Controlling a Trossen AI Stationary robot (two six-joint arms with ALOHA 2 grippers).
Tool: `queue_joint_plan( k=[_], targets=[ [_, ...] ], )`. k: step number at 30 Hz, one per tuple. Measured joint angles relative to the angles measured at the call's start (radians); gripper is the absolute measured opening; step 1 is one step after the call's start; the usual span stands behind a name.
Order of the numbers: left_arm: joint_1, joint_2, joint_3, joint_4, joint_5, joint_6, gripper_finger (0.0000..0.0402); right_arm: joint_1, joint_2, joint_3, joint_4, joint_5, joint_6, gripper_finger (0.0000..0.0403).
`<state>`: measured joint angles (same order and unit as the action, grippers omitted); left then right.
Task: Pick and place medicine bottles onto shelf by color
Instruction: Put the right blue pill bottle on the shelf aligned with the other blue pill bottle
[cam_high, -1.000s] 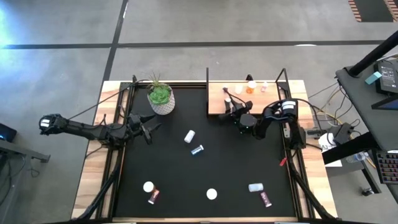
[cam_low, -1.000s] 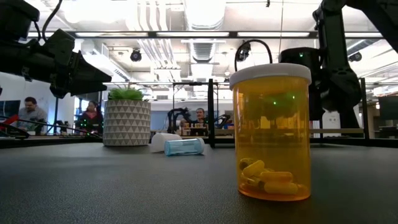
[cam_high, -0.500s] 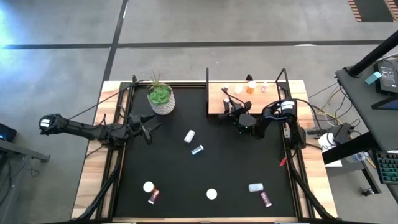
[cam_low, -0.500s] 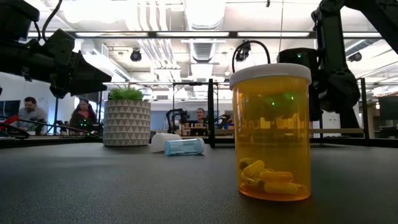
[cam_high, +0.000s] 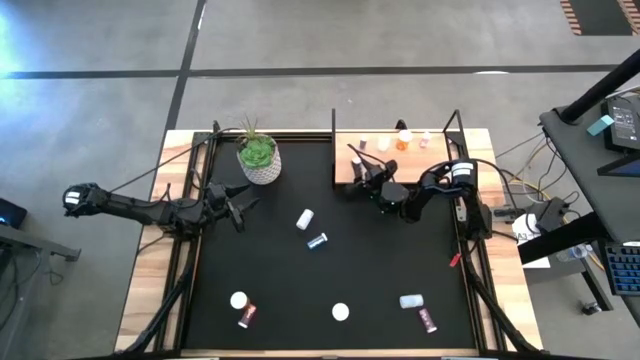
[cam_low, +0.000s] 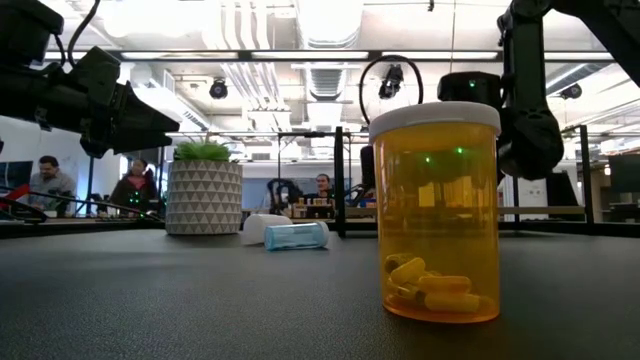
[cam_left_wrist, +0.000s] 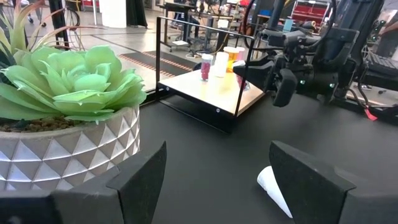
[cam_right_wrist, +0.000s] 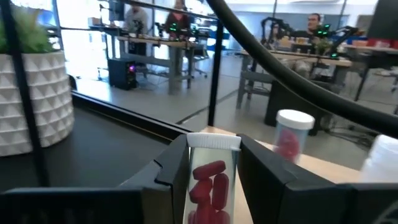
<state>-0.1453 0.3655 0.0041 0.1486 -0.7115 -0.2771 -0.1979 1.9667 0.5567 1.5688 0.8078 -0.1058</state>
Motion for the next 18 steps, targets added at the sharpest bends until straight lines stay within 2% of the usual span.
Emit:
queue_joint_plan(
  k=[5,12,18],
  targets=[
    [0.0,0.0,0.0,0.0,0.0,0.0,0.027,0.035,-0.023,0.004,0.0,-0.025,-0.003,0.011],
    [0.0,0.0,0.0,0.0,0.0,0.0,0.027,0.126,-0.158,-0.026,-0.015,-0.214,-0.049,0.0113],
    [0.0,0.0,0.0,0.0,0.0,0.051,0.027,0.222,-0.326,-0.054,-0.236,-0.244,-0.047,0.0111]
  ],
)
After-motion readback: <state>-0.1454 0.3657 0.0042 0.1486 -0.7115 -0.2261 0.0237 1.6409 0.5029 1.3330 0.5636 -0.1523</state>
